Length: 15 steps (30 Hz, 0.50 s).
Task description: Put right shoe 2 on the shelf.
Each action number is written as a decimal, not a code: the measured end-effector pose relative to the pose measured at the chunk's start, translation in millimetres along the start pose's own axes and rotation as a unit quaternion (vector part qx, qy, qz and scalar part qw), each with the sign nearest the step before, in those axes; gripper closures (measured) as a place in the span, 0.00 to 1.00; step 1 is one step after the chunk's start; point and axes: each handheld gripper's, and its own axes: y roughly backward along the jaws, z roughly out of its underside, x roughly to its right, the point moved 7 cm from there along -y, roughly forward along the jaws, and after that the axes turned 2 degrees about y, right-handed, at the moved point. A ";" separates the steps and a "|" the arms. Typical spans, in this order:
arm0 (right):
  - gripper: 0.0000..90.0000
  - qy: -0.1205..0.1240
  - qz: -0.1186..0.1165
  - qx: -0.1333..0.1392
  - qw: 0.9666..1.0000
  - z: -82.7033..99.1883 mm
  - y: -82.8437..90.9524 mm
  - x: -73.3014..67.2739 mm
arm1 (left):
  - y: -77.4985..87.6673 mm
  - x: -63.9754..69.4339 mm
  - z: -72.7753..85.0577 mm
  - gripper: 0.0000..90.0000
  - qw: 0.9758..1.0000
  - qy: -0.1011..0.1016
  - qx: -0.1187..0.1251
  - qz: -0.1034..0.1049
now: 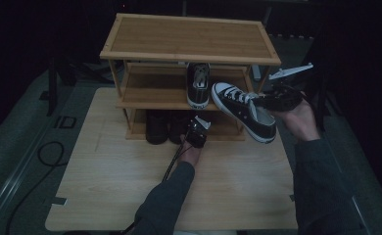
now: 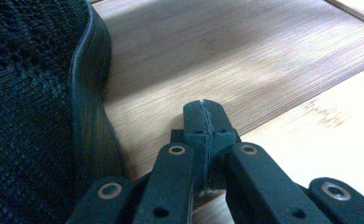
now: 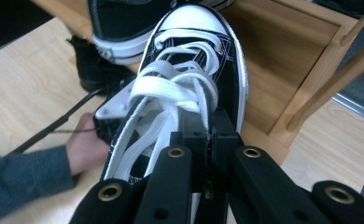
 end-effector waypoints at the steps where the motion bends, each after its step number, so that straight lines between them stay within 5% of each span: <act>1: 0.98 -0.004 0.003 0.000 1.000 -1.9 -2.4 0.7 | 0.0 0.0 0.0 1.00 1.000 0.000 0.000 0.000; 15: 0.98 -0.049 0.047 0.010 0.998 -16.1 -29.8 8.1 | -0.1 0.0 -0.2 1.00 1.000 0.002 0.001 0.003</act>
